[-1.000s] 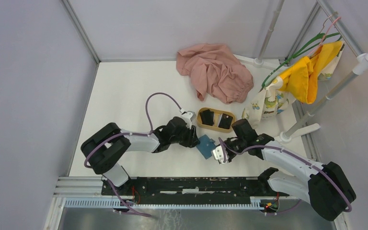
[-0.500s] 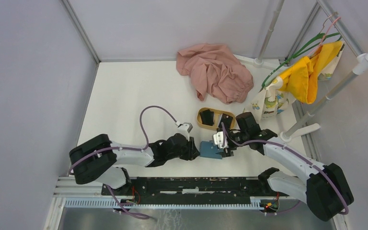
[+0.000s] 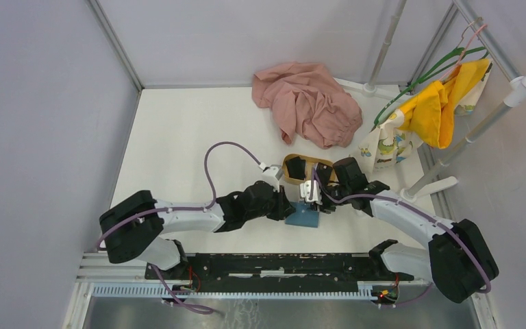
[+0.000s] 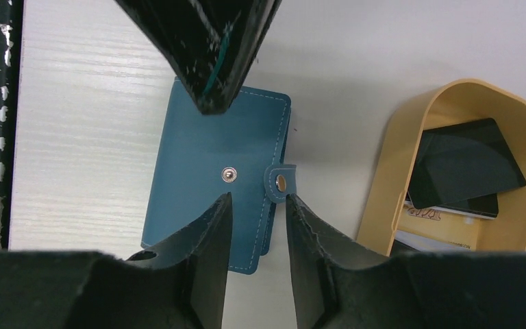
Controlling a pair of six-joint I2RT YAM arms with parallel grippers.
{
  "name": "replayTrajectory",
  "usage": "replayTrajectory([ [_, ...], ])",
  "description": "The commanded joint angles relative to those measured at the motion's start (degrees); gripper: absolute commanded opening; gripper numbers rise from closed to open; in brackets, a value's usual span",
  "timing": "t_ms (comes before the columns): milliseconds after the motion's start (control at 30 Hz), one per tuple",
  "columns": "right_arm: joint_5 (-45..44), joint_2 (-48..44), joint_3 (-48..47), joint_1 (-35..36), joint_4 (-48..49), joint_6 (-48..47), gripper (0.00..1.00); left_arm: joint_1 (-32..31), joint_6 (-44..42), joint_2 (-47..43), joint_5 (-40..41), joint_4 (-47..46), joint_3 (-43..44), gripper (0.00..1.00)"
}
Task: Put the credit cards into the card holder
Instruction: Close the card holder at the center of the board.
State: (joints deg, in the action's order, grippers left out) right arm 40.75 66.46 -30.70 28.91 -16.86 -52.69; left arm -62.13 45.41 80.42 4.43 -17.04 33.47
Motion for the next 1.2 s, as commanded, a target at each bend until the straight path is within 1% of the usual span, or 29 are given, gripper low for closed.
replayTrajectory([
  [0,-2.54,0.85,-2.25,0.9,2.53,0.77,0.4,-0.05,-2.43,5.56,-2.68,-2.25,4.96,0.14],
  [133,-3.63,1.73,-2.44,1.83,3.44,1.14,0.35,0.02,-2.44,9.93,-1.9,-0.22,7.53,0.1],
  [267,-5.33,2.52,-2.44,3.18,4.35,1.44,0.32,0.11,-2.02,12.52,-1.39,0.32,8.01,0.08],
  [467,-7.48,3.31,-2.72,4.04,4.99,1.61,0.27,0.83,-1.6,14.54,-0.72,1.56,8.19,0.03],
  [733,-9.0,3.9,-2.9,4.93,5.7,1.88,0.22,1.01,-1.11,15.35,-0.87,1.42,7.86,0.02],
  [833,-8.89,3.63,-2.94,5.02,5.73,1.97,0.18,1.08,-1.11,15.58,-1.04,1.31,7.86,0.02],
  [1000,-7.58,3.33,-3.05,4.98,4.95,2.11,0.0,1.33,-1.07,15.64,-1.24,1.38,7.77,0.02],
  [1167,-7.29,3.6,-3.33,4.98,3.48,2.64,0.0,1.66,-0.61,15.72,-1.35,1.4,7.59,0.02],
])
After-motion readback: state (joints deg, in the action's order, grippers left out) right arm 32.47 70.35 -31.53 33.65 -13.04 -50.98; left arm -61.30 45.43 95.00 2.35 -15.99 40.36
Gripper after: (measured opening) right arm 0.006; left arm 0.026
